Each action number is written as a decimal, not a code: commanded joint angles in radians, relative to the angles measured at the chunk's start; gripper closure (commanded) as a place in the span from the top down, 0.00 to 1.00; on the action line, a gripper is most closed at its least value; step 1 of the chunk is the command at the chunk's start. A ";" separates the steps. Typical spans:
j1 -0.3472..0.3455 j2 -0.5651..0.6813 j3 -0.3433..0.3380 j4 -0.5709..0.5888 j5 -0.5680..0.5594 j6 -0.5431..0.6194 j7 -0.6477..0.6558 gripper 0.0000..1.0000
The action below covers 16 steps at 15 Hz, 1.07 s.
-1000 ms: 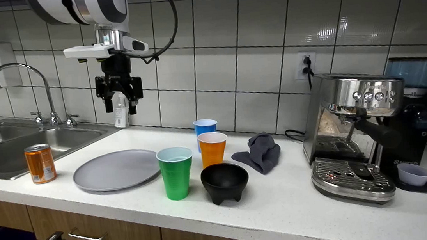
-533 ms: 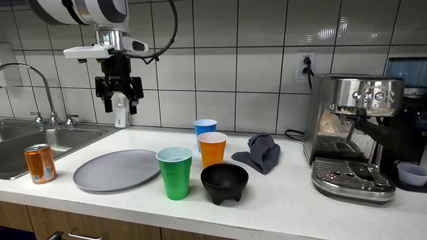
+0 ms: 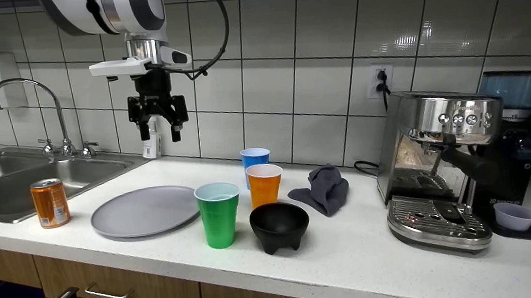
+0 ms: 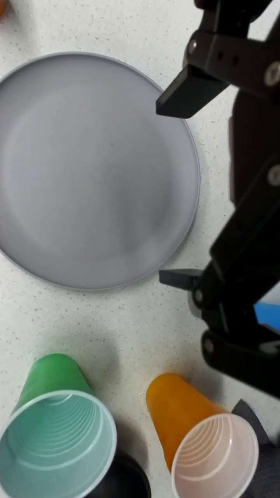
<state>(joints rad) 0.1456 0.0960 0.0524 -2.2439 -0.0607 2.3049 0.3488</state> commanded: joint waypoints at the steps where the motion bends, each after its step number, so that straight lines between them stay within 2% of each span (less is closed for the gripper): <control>1: -0.023 0.024 -0.006 0.037 -0.038 -0.003 -0.013 1.00; 7: -0.055 0.114 -0.035 0.138 -0.030 -0.015 -0.068 1.00; 16: -0.091 0.325 -0.062 0.388 -0.019 -0.044 -0.200 1.00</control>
<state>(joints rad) 0.0703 0.3409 -0.0131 -1.9732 -0.0861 2.3033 0.2081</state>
